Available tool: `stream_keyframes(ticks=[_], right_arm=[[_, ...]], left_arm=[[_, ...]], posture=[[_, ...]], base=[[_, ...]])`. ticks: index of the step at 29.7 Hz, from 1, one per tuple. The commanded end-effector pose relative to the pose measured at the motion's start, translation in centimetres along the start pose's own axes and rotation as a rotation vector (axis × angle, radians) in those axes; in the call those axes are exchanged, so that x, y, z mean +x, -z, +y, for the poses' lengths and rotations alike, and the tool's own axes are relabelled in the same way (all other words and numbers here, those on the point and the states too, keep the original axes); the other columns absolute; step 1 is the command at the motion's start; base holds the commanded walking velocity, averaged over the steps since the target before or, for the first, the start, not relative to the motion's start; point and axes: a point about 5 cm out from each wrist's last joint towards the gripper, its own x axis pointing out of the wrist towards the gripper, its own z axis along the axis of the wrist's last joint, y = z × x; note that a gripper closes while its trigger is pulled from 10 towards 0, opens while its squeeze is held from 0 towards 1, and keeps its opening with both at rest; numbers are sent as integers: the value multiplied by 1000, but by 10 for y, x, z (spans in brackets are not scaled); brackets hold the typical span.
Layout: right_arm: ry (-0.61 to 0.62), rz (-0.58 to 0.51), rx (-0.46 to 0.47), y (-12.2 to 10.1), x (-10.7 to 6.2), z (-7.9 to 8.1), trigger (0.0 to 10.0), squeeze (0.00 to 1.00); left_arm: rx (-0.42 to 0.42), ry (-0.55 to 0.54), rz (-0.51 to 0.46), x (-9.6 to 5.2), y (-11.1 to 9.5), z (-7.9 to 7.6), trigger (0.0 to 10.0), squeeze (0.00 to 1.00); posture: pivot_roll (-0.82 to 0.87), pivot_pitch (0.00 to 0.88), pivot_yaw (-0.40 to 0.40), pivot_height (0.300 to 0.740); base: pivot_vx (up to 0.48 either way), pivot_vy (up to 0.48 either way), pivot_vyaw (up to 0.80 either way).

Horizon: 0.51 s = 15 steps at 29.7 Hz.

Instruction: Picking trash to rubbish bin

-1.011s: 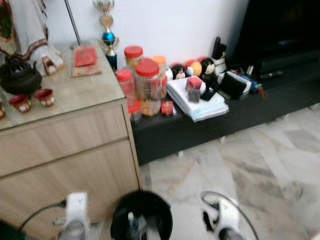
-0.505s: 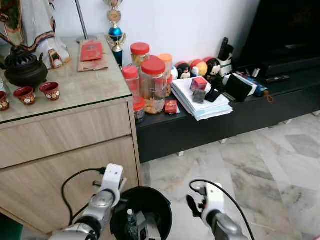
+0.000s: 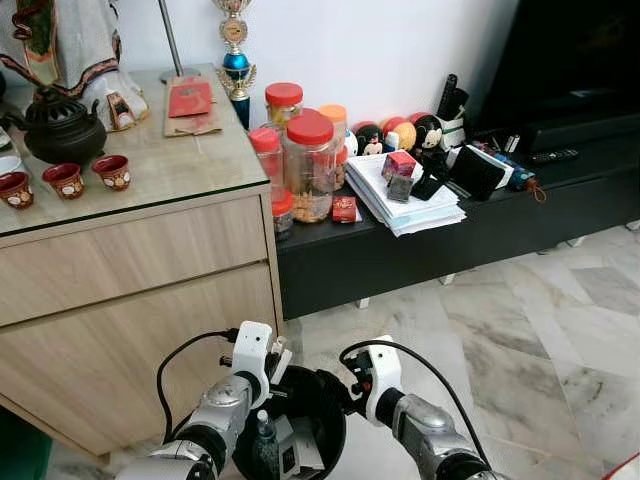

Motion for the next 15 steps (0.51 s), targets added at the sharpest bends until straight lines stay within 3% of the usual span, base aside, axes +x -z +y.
stream_keyframes(ticks=[1, 13, 14, 15], right_arm=[[-23, -35, -30, -14, 3, 0, 10000, 0], [-35, -56, -50, -15, -4, -5, 10000, 0], [-36, -57, -49, -14, -4, -6, 10000, 0], [-35, -56, -49, -14, -4, -6, 10000, 0]], left_arm=[[-14, 18, -8, 2, -4, -3, 10000, 0], [-21, 62, -6, 3, -4, -12, 10000, 0], [-27, 66, -10, 3, -4, -13, 10000, 94], [-23, 66, -12, 4, -4, -13, 10000, 376]], posture=[[-58, 53, -39, 740], [-88, 91, -59, 740], [-88, 96, -61, 740], [-88, 97, -62, 740]], base=[[0, 0, 0], [0, 0, 0], [0, 0, 0], [0, 0, 0]])
